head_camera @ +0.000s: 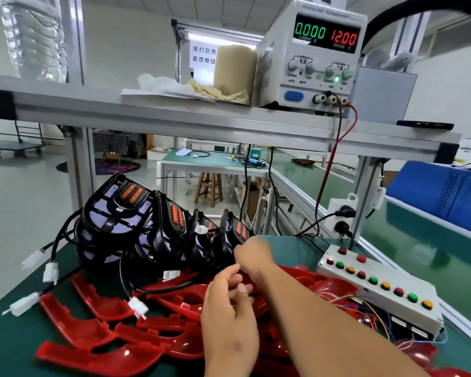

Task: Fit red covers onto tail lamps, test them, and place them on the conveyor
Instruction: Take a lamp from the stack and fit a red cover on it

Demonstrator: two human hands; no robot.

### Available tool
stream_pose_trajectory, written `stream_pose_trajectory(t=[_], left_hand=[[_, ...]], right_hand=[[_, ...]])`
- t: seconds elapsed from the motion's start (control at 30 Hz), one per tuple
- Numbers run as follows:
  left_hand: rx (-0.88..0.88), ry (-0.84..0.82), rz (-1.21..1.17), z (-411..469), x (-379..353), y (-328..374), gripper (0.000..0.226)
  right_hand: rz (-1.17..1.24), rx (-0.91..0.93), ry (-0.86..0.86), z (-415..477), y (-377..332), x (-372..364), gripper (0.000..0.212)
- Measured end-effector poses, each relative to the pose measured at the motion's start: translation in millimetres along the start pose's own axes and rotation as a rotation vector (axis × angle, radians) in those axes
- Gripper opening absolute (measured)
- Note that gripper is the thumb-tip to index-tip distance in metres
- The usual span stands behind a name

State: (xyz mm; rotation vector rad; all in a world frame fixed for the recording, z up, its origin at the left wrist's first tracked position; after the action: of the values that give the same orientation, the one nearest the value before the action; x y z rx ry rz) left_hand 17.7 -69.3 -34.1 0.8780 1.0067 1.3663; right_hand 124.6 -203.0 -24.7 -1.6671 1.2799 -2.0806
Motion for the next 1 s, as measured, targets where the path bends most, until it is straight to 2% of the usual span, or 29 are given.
stream_pose_trajectory(t=[0.1,0.2,0.33,0.4,0.57,0.7,0.8,0.9,1.0], left_hand=[[0.022,0.006,-0.054,4,0,-4,0.044],[0.049,0.031,-0.122,9,3,-8,0.036],[0.114,0.031,-0.192,14,4,-14,0.028],[0.147,0.024,-0.217,13,3,-17,0.027],[0.193,-0.074,-0.265,7,-5,-16,0.033],[0.344,-0.173,-0.442,5,-13,-16,0.035],[0.487,-0.288,-0.579,2,-22,-16,0.049],[0.608,-0.403,-0.696,-1,-27,-13,0.075],[0.656,-0.506,-0.81,-5,-25,-5,0.095]], right_hand=[[0.016,-0.014,0.051,0,0,5,0.026],[0.134,-0.045,0.071,-3,-2,13,0.019],[0.174,-0.037,0.086,-5,-2,27,0.026],[0.18,0.012,0.111,-10,-6,38,0.026],[0.104,0.173,0.187,-36,-15,77,0.041],[-0.036,0.302,0.218,-72,-15,103,0.047],[-0.087,0.38,0.238,-101,-8,115,0.041],[-0.152,0.478,0.277,-130,0,122,0.031],[-0.223,0.595,0.325,-155,8,124,0.021]])
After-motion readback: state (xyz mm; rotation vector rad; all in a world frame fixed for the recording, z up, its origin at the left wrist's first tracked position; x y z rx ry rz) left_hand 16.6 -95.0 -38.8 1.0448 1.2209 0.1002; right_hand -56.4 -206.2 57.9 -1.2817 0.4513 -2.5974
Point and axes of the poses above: each hand's wrist, its own z-axis towards the middle knuckle, its own x-axis out of the back of the hand, y = z × x, the point moved 7 cm from there along z, towards the middle knuckle, and after that the axes turned 2 degrees about -z, right-handed, at the moved point
